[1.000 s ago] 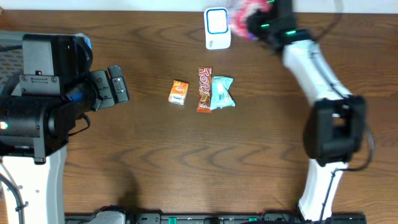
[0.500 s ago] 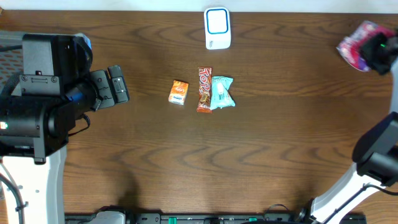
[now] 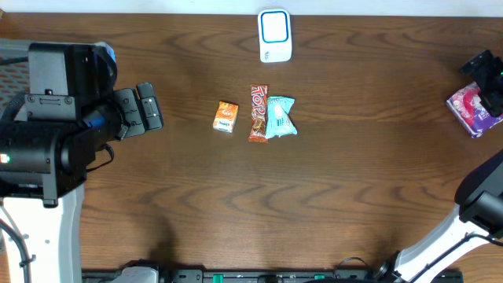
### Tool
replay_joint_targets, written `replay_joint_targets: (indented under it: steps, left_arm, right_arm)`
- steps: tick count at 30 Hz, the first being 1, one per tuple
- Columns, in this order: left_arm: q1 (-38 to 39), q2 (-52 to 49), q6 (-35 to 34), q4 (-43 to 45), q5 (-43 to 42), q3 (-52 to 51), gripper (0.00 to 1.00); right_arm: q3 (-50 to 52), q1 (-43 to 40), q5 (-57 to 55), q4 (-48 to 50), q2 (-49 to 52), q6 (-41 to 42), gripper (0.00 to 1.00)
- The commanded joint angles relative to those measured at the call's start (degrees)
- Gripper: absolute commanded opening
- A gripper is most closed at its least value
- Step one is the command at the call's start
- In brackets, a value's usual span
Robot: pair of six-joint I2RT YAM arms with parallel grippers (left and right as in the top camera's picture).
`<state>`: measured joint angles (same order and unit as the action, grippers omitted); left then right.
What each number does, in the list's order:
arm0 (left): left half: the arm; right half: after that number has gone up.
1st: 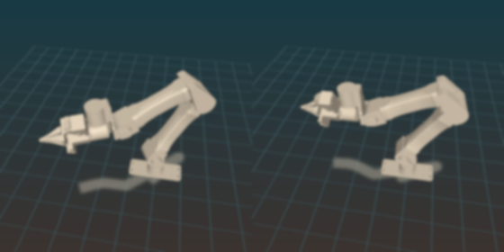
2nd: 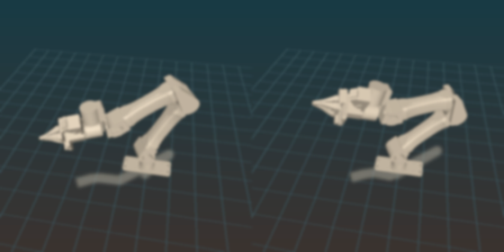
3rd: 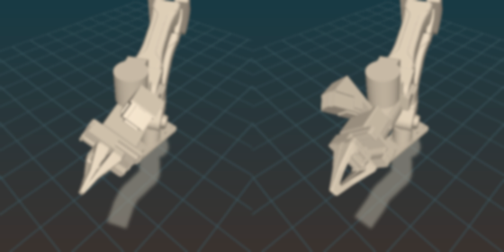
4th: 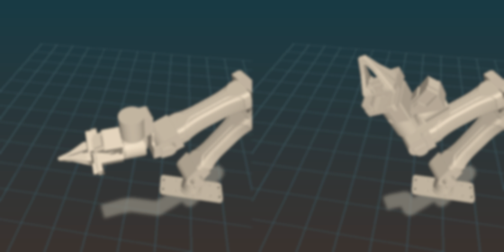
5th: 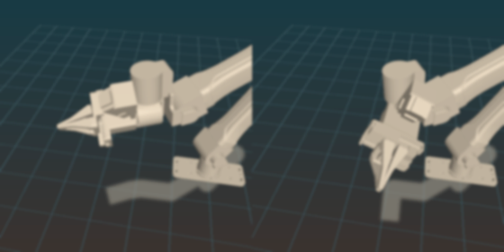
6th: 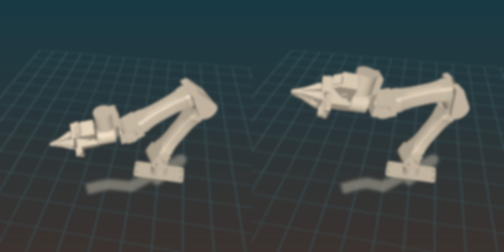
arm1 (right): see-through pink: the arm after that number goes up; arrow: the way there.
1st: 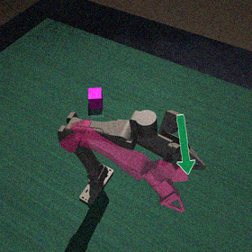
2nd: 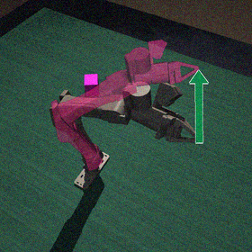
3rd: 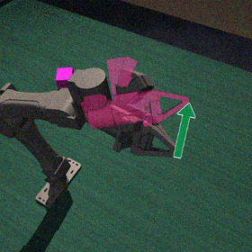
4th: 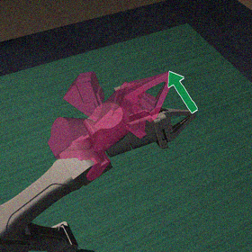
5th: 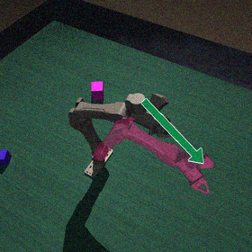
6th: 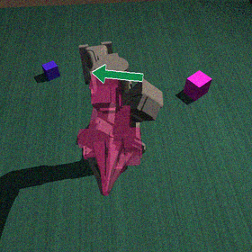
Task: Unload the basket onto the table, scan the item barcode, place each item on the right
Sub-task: 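Carry the purple pack to the right edge and drop it, then reach the right gripper to the mint-green pack and grasp it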
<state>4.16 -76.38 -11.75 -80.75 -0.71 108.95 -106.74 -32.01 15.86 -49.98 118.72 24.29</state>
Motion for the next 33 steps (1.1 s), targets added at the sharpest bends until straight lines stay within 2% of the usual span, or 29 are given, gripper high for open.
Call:
replay_joint_targets:
  steps: [1,6,8,11,16,20,25,29,33]
  left_arm:
    - [-0.24,0.09,0.55,-0.02,0.31,0.15,0.98]
    - [-0.24,0.04,0.55,-0.02,0.31,0.15,0.98]
    - [-0.24,0.04,0.55,-0.02,0.31,0.15,0.98]
    - [-0.24,0.04,0.55,-0.02,0.31,0.15,0.98]
    - [-0.24,0.04,0.55,-0.02,0.31,0.15,0.98]
    - [-0.24,0.02,0.55,-0.02,0.31,0.15,0.98]
    - [-0.24,0.04,0.55,-0.02,0.31,0.15,0.98]
    - [-0.24,0.04,0.55,-0.02,0.31,0.15,0.98]
    - [-0.24,0.04,0.55,-0.02,0.31,0.15,0.98]
  right_arm:
    - [-0.09,1.36,7.96,-0.63,-8.28,-4.24,0.99]
    - [-0.09,5.57,20.48,-6.25,-13.40,-9.97,0.99]
    - [-0.07,8.57,20.87,-10.64,-13.79,-10.27,0.99]
    - [0.76,14.53,20.41,-15.69,-13.20,-14.19,0.92]
    - [5.18,26.16,17.73,-15.98,-10.88,-17.90,0.87]
    - [9.92,34.47,16.37,-11.10,-8.55,-16.46,0.87]
    - [13.84,42.64,13.84,-3.45,-4.59,-9.38,0.79]
    - [14.29,47.10,8.20,-1.46,-0.76,-2.27,0.79]
    - [14.29,50.14,8.00,0.42,3.34,-1.79,0.77]
